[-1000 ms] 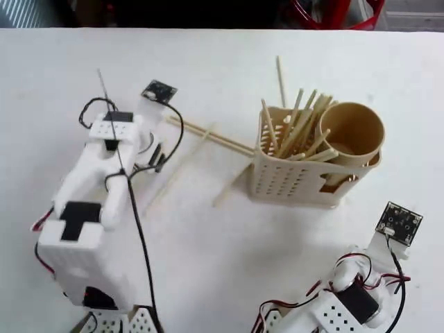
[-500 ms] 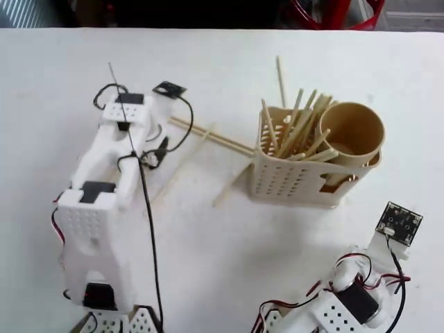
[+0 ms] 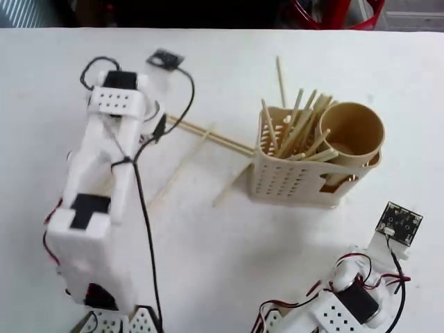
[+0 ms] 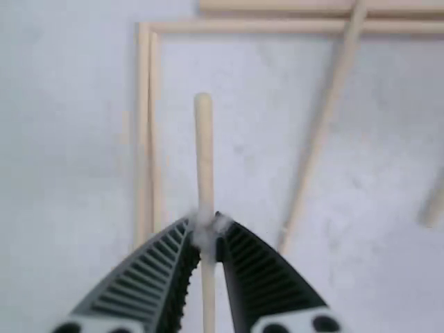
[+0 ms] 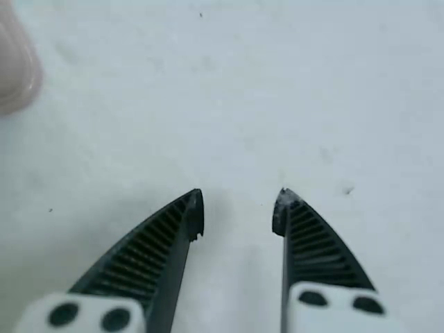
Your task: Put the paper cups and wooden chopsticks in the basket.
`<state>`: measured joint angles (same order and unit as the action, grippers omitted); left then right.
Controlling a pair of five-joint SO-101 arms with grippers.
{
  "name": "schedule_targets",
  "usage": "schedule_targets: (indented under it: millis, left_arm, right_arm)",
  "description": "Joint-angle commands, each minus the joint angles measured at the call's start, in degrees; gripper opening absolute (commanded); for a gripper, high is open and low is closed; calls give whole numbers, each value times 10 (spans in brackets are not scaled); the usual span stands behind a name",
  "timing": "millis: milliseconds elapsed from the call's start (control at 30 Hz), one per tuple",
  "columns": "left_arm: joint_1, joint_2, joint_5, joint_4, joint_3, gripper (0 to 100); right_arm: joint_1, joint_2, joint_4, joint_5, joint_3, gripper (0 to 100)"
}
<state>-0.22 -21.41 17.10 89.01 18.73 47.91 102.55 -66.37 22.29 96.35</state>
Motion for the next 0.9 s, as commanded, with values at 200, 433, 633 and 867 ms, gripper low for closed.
schedule_targets:
  millis: [200, 433, 633, 867]
  left_arm:
    - [204, 335, -63, 84, 181, 23]
    - [316, 364, -108, -45, 215, 23]
    - [381, 364, -109, -221, 167, 23]
    - [411, 363, -113, -413, 55, 23]
  right_arm:
    - [2, 3, 9, 1, 5, 173]
    - [2, 3, 9, 1, 5, 173]
    - [2, 3, 9, 1, 5, 173]
    - [2, 4, 9, 1, 5, 173]
